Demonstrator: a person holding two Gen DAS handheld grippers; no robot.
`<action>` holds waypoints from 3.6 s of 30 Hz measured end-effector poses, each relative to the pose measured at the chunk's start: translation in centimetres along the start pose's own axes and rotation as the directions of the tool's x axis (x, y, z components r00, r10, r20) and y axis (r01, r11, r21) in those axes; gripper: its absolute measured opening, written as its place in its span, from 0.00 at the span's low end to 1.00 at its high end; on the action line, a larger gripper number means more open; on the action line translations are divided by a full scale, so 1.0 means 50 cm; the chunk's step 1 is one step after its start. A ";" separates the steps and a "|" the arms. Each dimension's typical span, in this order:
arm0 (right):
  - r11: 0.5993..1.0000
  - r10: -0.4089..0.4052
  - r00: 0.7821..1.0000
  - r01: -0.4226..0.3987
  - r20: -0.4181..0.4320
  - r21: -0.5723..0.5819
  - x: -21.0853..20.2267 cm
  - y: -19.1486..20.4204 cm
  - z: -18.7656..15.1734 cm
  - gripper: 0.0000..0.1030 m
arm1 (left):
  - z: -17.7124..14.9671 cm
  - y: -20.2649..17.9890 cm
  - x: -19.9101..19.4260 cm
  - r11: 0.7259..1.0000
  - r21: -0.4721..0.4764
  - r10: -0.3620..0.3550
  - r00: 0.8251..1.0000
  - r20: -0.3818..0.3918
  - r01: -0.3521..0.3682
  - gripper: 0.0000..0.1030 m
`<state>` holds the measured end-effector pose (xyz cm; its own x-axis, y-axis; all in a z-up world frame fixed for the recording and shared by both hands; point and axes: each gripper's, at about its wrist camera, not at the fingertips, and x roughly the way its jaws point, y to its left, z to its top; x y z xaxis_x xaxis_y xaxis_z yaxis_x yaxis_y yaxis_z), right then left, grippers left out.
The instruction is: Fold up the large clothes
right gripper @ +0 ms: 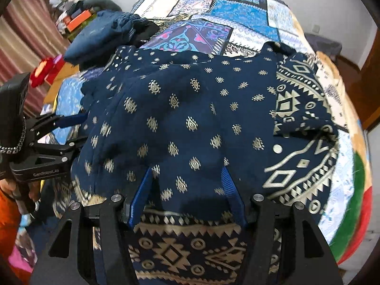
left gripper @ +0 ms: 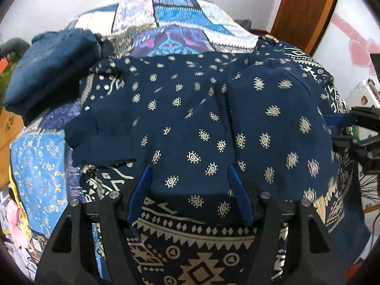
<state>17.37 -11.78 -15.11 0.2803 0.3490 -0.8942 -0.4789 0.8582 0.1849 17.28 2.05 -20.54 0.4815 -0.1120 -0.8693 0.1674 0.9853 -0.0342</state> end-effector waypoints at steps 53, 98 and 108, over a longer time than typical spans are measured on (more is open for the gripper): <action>0.916 0.157 0.973 -0.208 0.171 0.344 -0.045 -0.242 0.144 0.18 | 0.124 0.299 0.042 0.930 -0.304 -0.165 0.973 0.161 0.208 0.12; 0.972 -0.126 0.986 0.102 0.105 0.212 0.010 -0.290 0.347 0.24 | 0.360 0.332 0.090 0.964 -0.248 0.121 0.987 0.105 -0.092 0.18; 0.991 -0.114 0.954 0.091 0.277 0.095 -0.185 -0.172 0.244 0.46 | 0.252 0.286 -0.086 0.969 -0.195 0.182 0.970 0.159 -0.149 0.57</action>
<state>29.03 -17.79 -3.48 0.5526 0.3394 -0.7612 -0.3700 0.9183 0.1409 28.45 14.99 -11.11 0.6347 0.0497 -0.7712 -0.0774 0.9970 0.0005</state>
